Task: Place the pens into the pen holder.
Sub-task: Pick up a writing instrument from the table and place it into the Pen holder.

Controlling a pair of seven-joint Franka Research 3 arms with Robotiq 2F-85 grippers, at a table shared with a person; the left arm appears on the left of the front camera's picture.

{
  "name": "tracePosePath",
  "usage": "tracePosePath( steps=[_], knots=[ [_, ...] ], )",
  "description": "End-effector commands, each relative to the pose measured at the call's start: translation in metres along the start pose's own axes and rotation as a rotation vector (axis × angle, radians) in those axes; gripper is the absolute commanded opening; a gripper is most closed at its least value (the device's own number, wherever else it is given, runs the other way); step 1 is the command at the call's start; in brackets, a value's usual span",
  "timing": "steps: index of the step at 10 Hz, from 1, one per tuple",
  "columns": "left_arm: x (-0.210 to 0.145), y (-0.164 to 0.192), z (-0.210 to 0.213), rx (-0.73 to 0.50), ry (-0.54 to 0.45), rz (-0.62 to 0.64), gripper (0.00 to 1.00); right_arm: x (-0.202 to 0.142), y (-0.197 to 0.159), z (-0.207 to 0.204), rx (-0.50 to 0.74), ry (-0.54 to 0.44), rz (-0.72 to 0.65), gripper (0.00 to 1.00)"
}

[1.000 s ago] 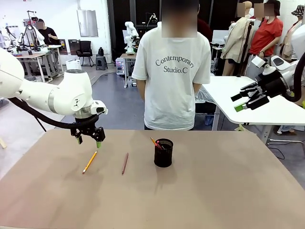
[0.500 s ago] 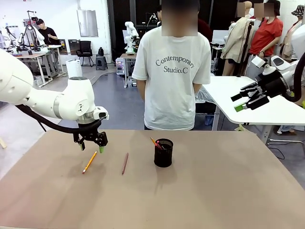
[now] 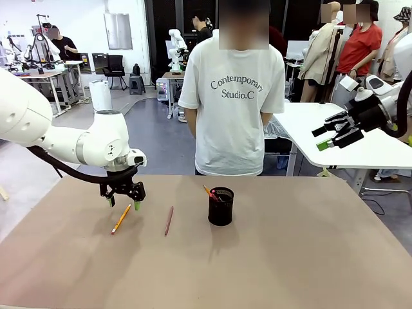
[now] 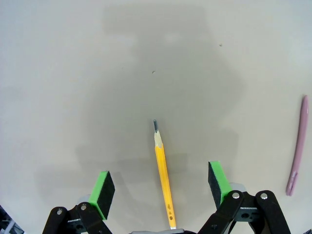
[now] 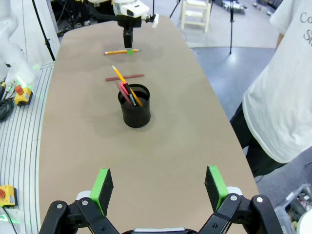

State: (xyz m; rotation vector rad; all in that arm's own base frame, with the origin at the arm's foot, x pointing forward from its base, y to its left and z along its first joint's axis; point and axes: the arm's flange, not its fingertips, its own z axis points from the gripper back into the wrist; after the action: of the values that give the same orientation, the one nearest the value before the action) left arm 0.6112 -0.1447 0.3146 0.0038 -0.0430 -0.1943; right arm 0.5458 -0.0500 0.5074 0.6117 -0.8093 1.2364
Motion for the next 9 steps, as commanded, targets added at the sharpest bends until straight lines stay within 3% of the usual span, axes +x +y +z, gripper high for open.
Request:
tracePosePath(
  steps=[1, 4, 5, 9],
  knots=[
    [0.008, -0.001, -0.004, 0.034, -0.008, 0.031, 1.0, 0.003, -0.002, 0.0, -0.005, 0.003, 0.003, 1.0],
    [0.011, -0.003, -0.012, 0.048, 0.004, 0.04, 1.0, 0.003, -0.002, 0.0, -0.005, 0.003, 0.003, 1.0],
    [0.01, -0.003, -0.015, 0.063, -0.01, 0.024, 0.94, 0.003, -0.002, 0.0, -0.005, 0.003, 0.003, 1.0],
    [0.008, -0.002, -0.015, 0.081, -0.009, 0.03, 0.17, 0.003, -0.002, 0.0, -0.005, 0.003, 0.003, 1.0]
  ],
)
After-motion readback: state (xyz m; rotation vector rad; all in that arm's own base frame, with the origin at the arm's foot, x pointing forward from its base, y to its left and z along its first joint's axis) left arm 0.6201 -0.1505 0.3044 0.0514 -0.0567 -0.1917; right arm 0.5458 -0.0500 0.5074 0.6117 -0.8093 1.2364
